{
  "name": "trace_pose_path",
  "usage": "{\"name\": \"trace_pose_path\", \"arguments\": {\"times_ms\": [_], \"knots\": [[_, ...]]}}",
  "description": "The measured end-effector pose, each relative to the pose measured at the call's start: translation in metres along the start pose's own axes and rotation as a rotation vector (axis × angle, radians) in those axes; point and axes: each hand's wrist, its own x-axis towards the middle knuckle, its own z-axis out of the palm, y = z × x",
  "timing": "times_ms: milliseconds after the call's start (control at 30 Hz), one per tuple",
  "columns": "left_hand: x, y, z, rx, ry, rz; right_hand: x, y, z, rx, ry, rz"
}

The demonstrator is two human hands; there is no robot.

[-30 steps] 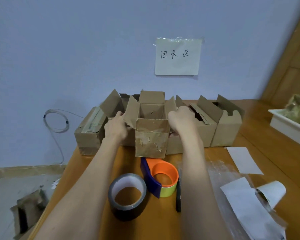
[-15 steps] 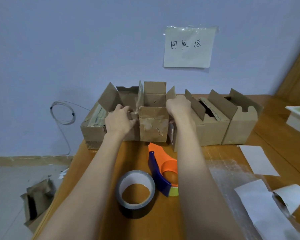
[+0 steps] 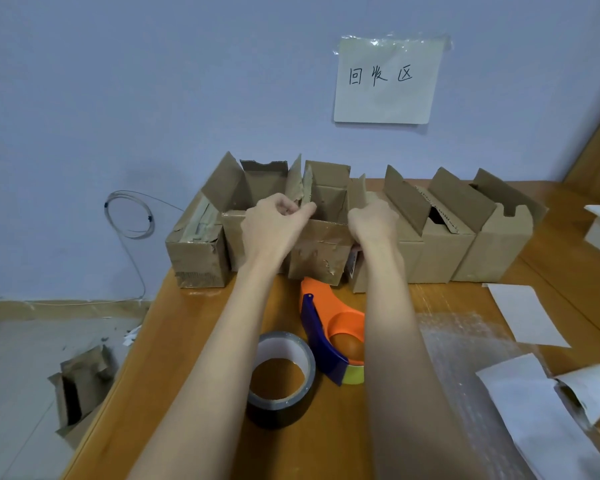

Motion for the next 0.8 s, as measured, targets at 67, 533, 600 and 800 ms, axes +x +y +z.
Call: {"name": "trace_pose_path", "arguments": {"times_ms": [67,533,600,800], "knots": [[0.006,-0.004,0.001,-0.047,0.008,-0.021,0.004,0.006,0.001,0.077,0.023,0.023],[0.012,-0.033,0.014,0.157,0.160,0.059,-0.019,0.002,0.022,0.088,-0.020,-0.127],[0.013,-0.031,0.016,0.246,0.192,0.105,-0.022,0.003,0.028,0.043,-0.011,-0.145],[0.013,-0.028,0.016,0.191,0.168,0.099,-0.030,0.007,0.025,0.048,0.005,-0.180]]}}
